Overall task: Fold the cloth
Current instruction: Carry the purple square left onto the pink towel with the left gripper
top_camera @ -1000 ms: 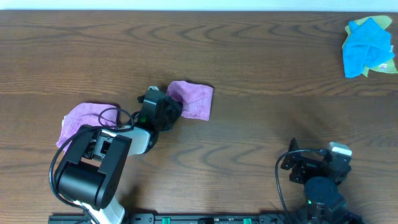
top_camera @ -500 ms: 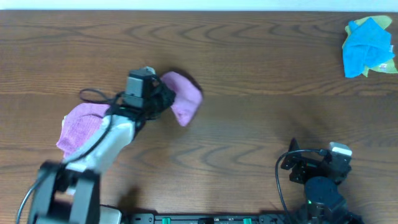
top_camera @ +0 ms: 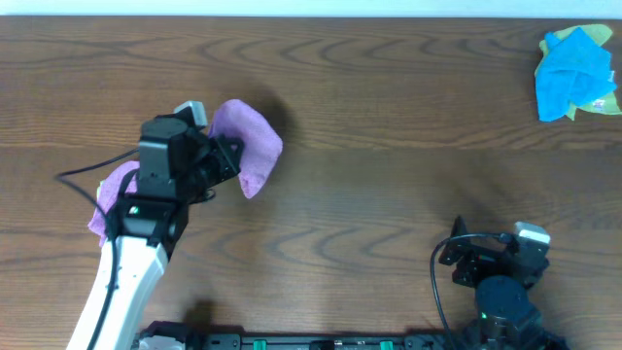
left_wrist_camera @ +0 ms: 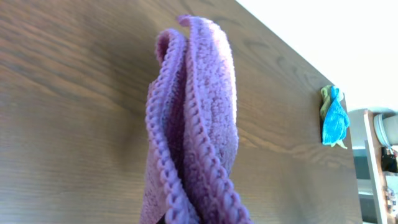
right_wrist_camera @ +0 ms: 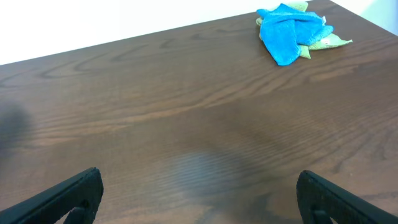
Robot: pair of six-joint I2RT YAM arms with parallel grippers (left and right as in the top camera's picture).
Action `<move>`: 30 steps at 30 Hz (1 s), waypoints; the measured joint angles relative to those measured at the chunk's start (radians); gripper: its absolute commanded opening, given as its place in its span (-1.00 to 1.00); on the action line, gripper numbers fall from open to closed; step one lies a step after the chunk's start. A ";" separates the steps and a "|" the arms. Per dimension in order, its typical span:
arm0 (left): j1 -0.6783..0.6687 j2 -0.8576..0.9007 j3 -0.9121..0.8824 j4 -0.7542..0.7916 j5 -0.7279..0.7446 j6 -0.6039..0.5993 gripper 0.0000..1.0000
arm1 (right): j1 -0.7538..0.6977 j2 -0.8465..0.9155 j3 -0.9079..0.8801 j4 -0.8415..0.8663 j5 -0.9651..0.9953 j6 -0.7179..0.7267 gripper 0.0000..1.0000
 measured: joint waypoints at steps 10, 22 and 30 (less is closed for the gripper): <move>0.082 -0.173 -0.042 -0.014 -0.002 0.098 -0.89 | 0.000 0.000 0.000 0.000 0.000 0.000 0.98; 0.123 -0.340 -0.294 0.072 -0.027 0.105 -0.89 | 0.000 0.000 0.000 0.000 0.000 0.000 0.99; 0.254 -0.403 -0.365 0.108 -0.060 0.105 -0.89 | 0.000 0.000 0.000 0.001 0.000 0.000 0.99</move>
